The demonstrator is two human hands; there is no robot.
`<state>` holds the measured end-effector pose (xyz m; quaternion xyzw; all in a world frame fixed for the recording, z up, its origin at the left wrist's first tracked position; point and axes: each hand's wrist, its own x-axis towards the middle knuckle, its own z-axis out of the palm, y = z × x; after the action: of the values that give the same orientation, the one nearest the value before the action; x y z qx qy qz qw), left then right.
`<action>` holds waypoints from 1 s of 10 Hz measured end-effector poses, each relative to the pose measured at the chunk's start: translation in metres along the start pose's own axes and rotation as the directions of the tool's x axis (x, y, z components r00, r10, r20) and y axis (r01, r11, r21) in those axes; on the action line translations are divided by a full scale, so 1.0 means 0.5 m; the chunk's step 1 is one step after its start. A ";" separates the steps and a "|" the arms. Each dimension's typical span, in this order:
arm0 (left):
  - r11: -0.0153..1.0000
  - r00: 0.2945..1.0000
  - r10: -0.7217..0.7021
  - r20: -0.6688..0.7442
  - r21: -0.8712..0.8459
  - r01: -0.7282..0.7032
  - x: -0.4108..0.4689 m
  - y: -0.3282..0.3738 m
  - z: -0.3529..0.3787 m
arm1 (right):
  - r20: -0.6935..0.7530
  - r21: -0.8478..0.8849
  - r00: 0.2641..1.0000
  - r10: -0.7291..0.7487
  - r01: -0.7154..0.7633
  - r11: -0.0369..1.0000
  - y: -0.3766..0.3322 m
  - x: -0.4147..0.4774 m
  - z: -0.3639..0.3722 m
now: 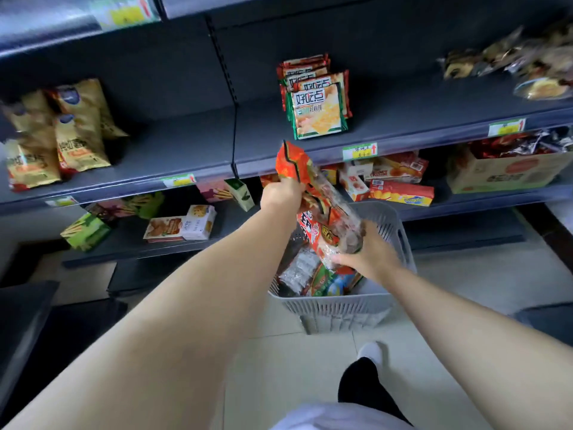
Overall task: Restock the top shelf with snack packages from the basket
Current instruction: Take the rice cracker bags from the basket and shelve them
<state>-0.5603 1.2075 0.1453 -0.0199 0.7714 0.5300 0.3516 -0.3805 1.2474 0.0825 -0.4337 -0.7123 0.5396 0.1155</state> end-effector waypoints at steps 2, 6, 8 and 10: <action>0.980 0.985 0.164 0.063 -0.124 -0.155 -0.137 0.052 -0.091 | -0.219 0.379 0.970 -0.109 0.188 0.906 -0.079 -0.107 0.066; 0.985 0.990 0.137 -0.029 0.113 -0.133 -0.201 -0.033 -0.238 | -0.078 0.533 0.996 0.033 0.014 0.846 -0.140 -0.197 -0.017; 0.998 0.999 0.047 0.005 0.038 -0.048 -0.257 -0.064 -0.273 | 0.127 0.483 0.983 0.130 -0.176 0.858 -0.192 -0.214 -0.060; 0.886 0.890 0.408 -0.203 0.323 -0.333 -0.315 -0.069 -0.315 | -0.002 -0.061 1.000 -0.005 0.005 0.998 -0.222 -0.226 -0.034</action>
<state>-0.5101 1.0074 0.2366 0.1080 0.8676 0.4660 0.1358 -0.3571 1.1702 0.2198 -0.4359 -0.7293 0.5169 0.1045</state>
